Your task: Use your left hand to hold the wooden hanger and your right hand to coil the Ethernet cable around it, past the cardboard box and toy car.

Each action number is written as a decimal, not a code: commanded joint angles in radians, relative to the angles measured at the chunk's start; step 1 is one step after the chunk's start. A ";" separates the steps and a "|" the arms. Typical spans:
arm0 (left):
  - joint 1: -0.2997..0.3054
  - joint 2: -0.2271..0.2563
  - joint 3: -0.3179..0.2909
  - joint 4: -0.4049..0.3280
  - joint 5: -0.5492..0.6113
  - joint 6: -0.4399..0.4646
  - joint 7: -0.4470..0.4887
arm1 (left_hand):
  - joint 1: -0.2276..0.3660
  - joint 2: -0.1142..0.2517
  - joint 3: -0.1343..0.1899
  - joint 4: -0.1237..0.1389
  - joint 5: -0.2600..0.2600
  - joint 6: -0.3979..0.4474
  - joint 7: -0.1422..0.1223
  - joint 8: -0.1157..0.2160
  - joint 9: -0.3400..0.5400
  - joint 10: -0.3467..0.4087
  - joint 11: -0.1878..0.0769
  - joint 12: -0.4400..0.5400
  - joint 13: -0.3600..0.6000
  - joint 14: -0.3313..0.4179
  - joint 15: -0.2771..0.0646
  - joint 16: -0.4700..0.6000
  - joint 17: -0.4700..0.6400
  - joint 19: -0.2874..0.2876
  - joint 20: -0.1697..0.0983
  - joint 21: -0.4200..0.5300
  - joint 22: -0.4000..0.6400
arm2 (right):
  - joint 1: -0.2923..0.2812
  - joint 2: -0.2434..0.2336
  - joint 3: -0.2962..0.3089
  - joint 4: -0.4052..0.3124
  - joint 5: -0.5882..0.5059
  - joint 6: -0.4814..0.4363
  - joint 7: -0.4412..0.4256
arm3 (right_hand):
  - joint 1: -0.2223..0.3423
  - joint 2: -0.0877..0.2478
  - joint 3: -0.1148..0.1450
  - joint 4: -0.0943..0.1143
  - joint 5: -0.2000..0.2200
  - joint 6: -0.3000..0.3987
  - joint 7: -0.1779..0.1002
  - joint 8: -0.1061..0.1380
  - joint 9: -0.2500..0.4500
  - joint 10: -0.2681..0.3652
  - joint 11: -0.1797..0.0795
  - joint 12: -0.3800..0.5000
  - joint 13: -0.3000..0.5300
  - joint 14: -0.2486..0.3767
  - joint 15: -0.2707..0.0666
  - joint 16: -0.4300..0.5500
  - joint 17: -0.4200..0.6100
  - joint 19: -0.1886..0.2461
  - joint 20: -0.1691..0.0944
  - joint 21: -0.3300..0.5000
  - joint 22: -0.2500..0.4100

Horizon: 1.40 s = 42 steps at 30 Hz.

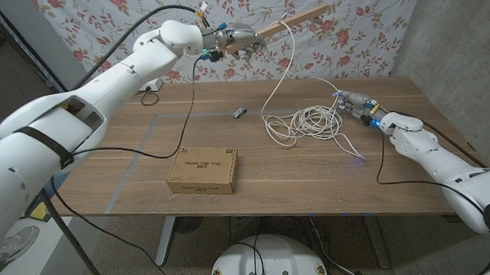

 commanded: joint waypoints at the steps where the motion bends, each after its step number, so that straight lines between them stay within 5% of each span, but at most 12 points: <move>1: 0.028 0.018 0.001 -0.091 0.085 0.082 0.132 | 0.001 0.006 0.000 0.001 -0.002 0.007 0.004 0.009 0.003 0.003 -0.007 0.007 0.002 0.006 -0.005 0.002 0.003 0.006 -0.004 -0.001 0.001 | -0.214 -0.041 0.054 -0.220 0.094 0.080 -0.011 | -0.001 0.008 0.013 -0.001 0.005 0.009 -0.001 0.004 0.002 0.003 -0.009 0.002 0.002 -0.005 -0.136 0.008 -0.001 -0.007 -0.016 0.003 0.001; 12: 0.026 -0.009 0.000 -0.066 0.095 0.066 0.128 | 0.002 0.005 0.000 0.000 -0.002 0.007 0.004 0.011 0.002 0.005 -0.007 0.007 0.002 0.006 -0.003 -0.001 -0.003 0.007 -0.004 -0.001 0.000 | -0.346 -0.022 0.150 -0.322 0.224 0.285 0.077 | -0.002 0.008 0.013 -0.001 0.005 0.009 -0.004 0.006 0.003 0.002 -0.008 0.006 0.009 -0.006 -0.137 0.009 -0.001 -0.011 -0.016 0.002 0.000; 16: 0.024 -0.014 0.003 -0.063 0.099 0.068 0.118 | 0.002 0.005 0.000 0.000 -0.003 0.007 0.003 0.011 0.000 0.004 -0.006 0.007 0.002 0.007 -0.004 0.001 -0.001 0.006 -0.004 -0.001 0.000 | -0.338 0.020 0.181 -0.279 0.314 0.350 0.224 | -0.002 0.008 0.013 -0.001 0.005 0.014 -0.004 0.006 0.000 0.005 -0.009 0.007 0.008 -0.005 -0.137 0.009 -0.001 -0.009 -0.016 0.002 0.000; 20: 0.026 -0.016 0.000 -0.069 0.103 0.071 0.123 | 0.002 0.005 0.001 0.000 -0.003 0.007 0.003 0.012 0.001 0.004 -0.006 0.007 0.002 0.007 -0.003 0.000 -0.003 0.007 -0.005 -0.001 0.000 | -0.290 0.042 0.195 -0.198 0.384 0.383 0.461 | -0.003 0.007 0.014 -0.001 0.005 0.014 -0.002 0.009 0.005 0.009 -0.009 0.012 0.014 -0.004 -0.137 0.009 -0.001 -0.005 -0.017 0.003 0.000; 31: 0.028 -0.019 -0.002 -0.082 0.109 0.079 0.117 | 0.002 0.005 0.001 0.000 -0.003 0.007 0.004 0.014 0.000 0.004 -0.006 0.007 0.002 0.007 -0.004 0.000 -0.004 0.006 -0.005 -0.001 0.000 | -0.247 0.070 0.216 -0.196 0.442 0.458 0.758 | -0.006 0.007 0.017 -0.001 0.003 0.011 -0.005 0.011 0.008 0.006 -0.009 0.020 0.030 0.004 -0.138 0.013 -0.001 -0.004 -0.018 0.000 -0.001; 42: 0.008 -0.027 0.020 -0.068 0.113 0.080 0.055 | 0.002 0.005 0.000 0.001 -0.003 0.006 0.005 0.015 -0.001 0.003 -0.007 0.007 0.002 0.007 -0.005 0.000 -0.006 0.007 -0.004 -0.001 0.001 | -0.231 0.033 0.195 -0.325 0.397 0.480 0.764 | -0.010 0.007 0.020 0.000 0.000 0.012 -0.007 0.010 0.005 0.002 -0.010 0.017 0.027 0.008 -0.138 0.014 -0.001 -0.005 -0.019 -0.004 -0.002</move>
